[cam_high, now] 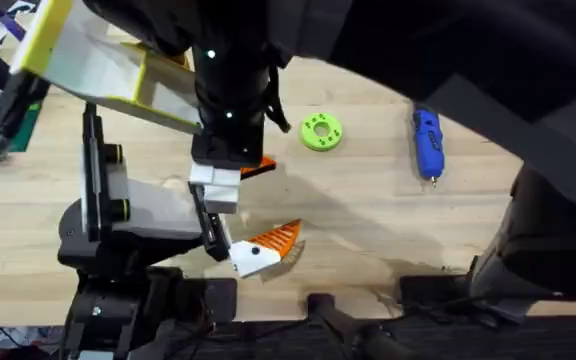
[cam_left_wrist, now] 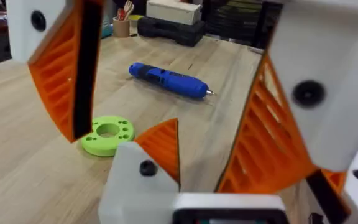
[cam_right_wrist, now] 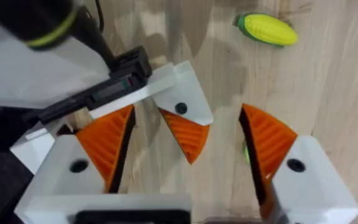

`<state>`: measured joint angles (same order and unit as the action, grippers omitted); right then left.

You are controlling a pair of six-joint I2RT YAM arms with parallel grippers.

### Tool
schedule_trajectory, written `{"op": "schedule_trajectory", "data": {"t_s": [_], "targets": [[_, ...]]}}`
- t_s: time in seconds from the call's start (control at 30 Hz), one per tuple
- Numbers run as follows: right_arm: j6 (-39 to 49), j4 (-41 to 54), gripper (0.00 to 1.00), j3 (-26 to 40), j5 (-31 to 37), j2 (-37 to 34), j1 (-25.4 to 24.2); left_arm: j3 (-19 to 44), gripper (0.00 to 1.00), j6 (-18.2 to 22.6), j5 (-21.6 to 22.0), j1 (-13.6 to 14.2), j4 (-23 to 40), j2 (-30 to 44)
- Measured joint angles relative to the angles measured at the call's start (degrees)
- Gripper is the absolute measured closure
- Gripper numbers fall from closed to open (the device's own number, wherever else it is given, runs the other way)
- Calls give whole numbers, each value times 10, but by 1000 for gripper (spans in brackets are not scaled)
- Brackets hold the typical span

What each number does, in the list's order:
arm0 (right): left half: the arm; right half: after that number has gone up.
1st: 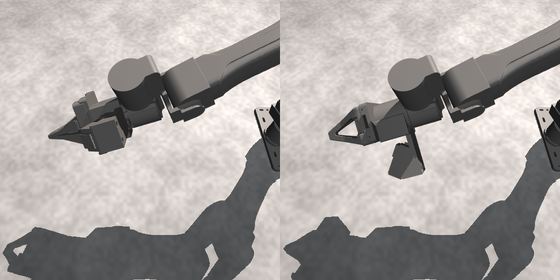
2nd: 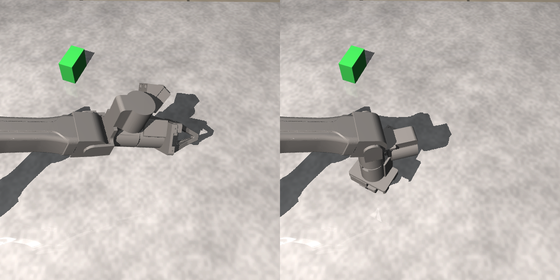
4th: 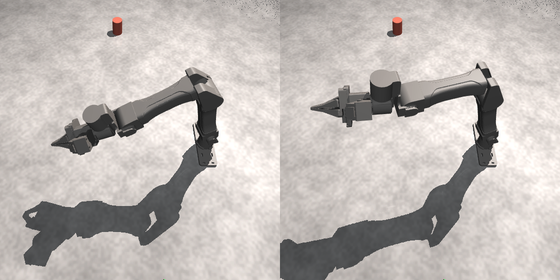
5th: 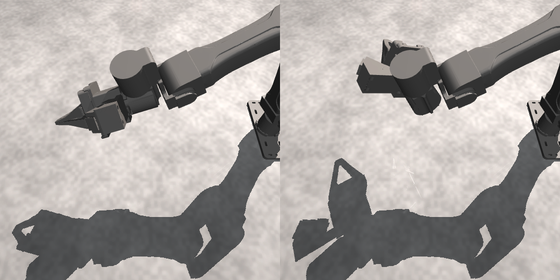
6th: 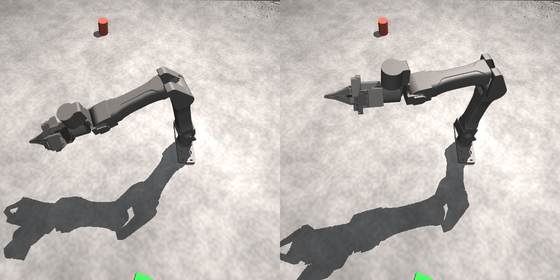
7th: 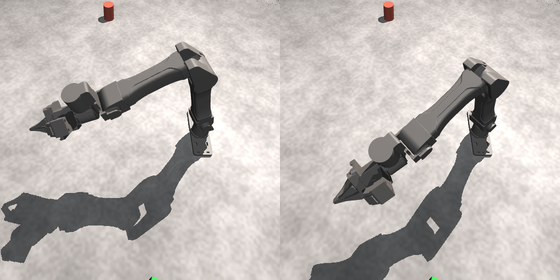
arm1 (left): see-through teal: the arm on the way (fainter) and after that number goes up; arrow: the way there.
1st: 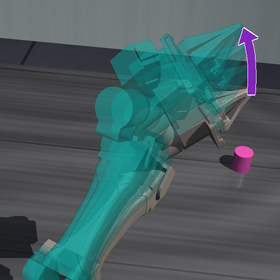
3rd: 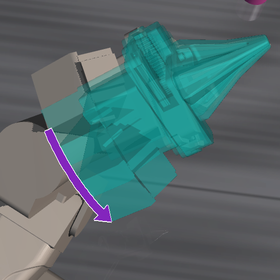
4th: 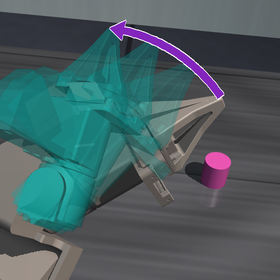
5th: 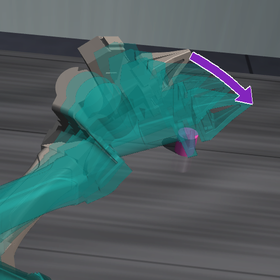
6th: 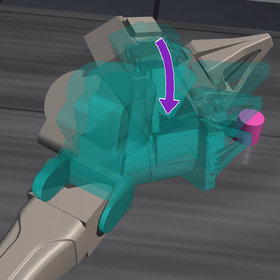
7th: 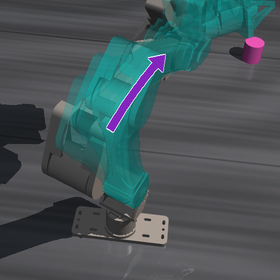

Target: Pick up the gripper from the table and insert it into the empty holder that is missing its gripper. Then pick up a screw, insert it into the mounting hole, and use the screwdriver to tighten it. Finally, clean up the table by picking up the vegetable and placing it into the bucket.

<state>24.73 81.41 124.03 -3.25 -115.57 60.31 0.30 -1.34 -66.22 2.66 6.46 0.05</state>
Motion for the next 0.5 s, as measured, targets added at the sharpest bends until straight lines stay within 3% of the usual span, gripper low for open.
{"op": "schedule_trajectory", "data": {"t_s": [0.27, 0.5], "targets": [[0, -3, 6, -2, -1, 10, -9, 0, 13, 0, 0, 0, 0, 0], [0, -4, 6, -4, -1, 74, -32, 0, 13, 0, 0, 0, 0, 0]]}}
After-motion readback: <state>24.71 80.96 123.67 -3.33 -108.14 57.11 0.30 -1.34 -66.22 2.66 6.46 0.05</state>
